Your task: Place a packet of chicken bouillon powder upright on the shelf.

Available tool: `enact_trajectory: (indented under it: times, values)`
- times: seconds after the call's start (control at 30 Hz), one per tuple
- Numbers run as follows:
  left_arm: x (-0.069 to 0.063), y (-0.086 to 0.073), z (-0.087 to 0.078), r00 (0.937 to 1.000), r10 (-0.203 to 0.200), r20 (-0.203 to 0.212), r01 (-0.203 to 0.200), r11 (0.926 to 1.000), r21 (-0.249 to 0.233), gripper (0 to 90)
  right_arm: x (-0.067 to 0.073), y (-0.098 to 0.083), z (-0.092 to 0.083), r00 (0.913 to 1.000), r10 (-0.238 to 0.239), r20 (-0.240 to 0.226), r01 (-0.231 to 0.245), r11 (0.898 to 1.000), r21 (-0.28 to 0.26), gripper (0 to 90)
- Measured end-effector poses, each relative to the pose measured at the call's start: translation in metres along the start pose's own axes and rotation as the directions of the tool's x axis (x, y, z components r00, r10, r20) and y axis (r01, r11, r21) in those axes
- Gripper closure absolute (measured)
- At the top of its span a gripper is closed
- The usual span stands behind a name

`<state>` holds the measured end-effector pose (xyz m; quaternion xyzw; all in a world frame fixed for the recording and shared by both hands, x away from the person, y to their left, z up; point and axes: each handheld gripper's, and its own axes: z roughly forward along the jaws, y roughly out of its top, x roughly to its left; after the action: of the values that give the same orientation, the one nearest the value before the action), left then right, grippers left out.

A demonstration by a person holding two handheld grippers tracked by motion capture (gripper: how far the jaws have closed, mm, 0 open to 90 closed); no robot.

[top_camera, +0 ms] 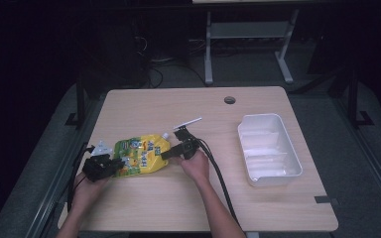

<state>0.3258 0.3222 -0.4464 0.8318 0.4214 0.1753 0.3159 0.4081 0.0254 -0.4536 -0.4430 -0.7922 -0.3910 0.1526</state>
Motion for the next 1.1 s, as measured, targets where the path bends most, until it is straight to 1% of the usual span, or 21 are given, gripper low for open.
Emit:
enact_trajectory:
  times: [0.1,0.13,0.17,0.23,0.27,0.33,0.4,0.43,0.47,0.5,0.6,0.63,0.7,0.73,0.77,0.83,0.87,0.9,1.0,1.03,1.1]
  values:
    - [-0.002,0.001,0.001,0.9999,0.011,-0.007,-0.011,0.9999,0.001,77.2,0.001,0.0,0.007,0.9999,0.01,0.0,-0.01,1.0,0.007,65.4]
    - [-0.002,0.001,0.001,0.9998,0.017,-0.009,-0.017,0.9999,0.0,77.2,0.001,0.0,0.013,0.9999,0.013,0.008,-0.014,1.0,0.007,66.9]
    - [-0.002,0.001,0.001,0.9998,0.017,-0.009,-0.017,0.9999,0.0,77.2,0.001,0.0,0.013,0.9999,0.013,0.008,-0.014,1.0,0.007,66.9]
    - [-0.002,0.0,0.001,0.9997,0.022,-0.008,-0.022,0.9998,-0.003,77.2,0.0,-0.001,0.016,0.9997,0.013,0.022,-0.013,1.0,0.0,74.7]
    - [-0.002,0.0,0.001,0.9997,0.023,-0.008,-0.023,0.9997,-0.005,77.2,0.0,-0.001,0.016,0.9997,0.013,0.022,-0.013,1.0,0.0,74.7]
    - [-0.001,0.0,0.001,0.9999,0.016,0.0,-0.016,0.9998,-0.009,75.6,-0.001,-0.002,0.014,0.9999,0.006,0.015,-0.006,1.0,-0.02,83.5]
    - [0.001,0.0,0.0,0.9997,-0.004,0.023,0.004,1.0,-0.009,73.9,0.0,-0.002,0.013,0.9999,0.001,0.011,-0.001,0.999,-0.032,85.1]
    - [0.002,0.0,0.0,0.9984,-0.029,0.049,0.03,0.9995,-0.012,69.1,0.002,-0.002,0.011,0.9998,-0.017,0.007,0.018,0.999,-0.045,87.8]
    - [0.002,0.0,0.0,0.9984,-0.029,0.049,0.03,0.9995,-0.012,68.5,0.003,-0.002,0.01,0.9996,-0.027,0.008,0.028,0.999,-0.046,89.2]
    - [0.003,0.0,-0.001,0.9974,-0.037,0.061,0.038,0.9992,-0.012,68.5,0.003,-0.002,0.01,0.9996,-0.027,0.008,0.028,0.999,-0.046,89.2]
    - [0.003,0.001,-0.002,0.9968,-0.044,0.067,0.044,0.999,-0.01,63.3,0.005,-0.002,0.004,0.9979,-0.065,0.011,0.065,0.997,-0.051,89.4]
    - [0.003,0.001,-0.003,0.9967,-0.045,0.067,0.046,0.9989,-0.013,63.3,0.005,-0.002,0.004,0.9979,-0.065,0.011,0.065,0.997,-0.051,89.4]
    - [0.003,0.002,-0.005,0.9968,-0.042,0.068,0.043,0.9989,-0.019,61.9,0.006,-0.002,-0.002,0.9962,-0.087,0.01,0.087,0.995,-0.055,89.4]
    - [0.002,0.004,-0.008,0.9964,-0.042,0.074,0.044,0.9985,-0.032,60.6,0.006,-0.002,-0.009,0.9932,-0.115,0.014,0.116,0.992,-0.055,89.4]
    - [0.002,0.004,-0.008,0.9964,-0.042,0.074,0.044,0.9985,-0.032,60.0,0.006,-0.002,-0.009,0.9932,-0.115,0.014,0.116,0.992,-0.055,89.4]
    - [0.002,0.005,-0.011,0.9952,-0.047,0.085,0.052,0.9976,-0.047,59.3,0.007,-0.003,-0.017,0.9892,-0.146,0.015,0.147,0.987,-0.058,89.4]
    - [0.002,0.006,-0.013,0.9948,-0.047,0.09,0.052,0.9969,-0.059,57.6,0.009,-0.003,-0.026,0.9842,-0.176,0.012,0.177,0.982,-0.065,89.4]
    - [0.001,0.006,-0.014,0.9944,-0.047,0.094,0.054,0.9961,-0.07,57.0,0.009,-0.003,-0.03,0.9823,-0.187,0.011,0.187,0.98,-0.068,89.5]
    - [-0.004,0.009,-0.019,0.9946,-0.027,0.1,0.036,0.9951,-0.092,55.7,0.011,-0.003,-0.038,0.9795,-0.201,0.009,0.201,0.977,-0.07,89.5]
    - [-0.005,0.01,-0.019,0.9944,-0.024,0.103,0.034,0.995,-0.094,54.4,0.012,-0.003,-0.045,0.976,-0.218,0.001,0.217,0.973,-0.072,89.5]
    - [-0.007,0.012,-0.02,0.9936,-0.012,0.112,0.023,0.9952,-0.095,54.4,0.013,-0.004,-0.048,0.9749,-0.223,-0.001,0.222,0.972,-0.072,89.6]
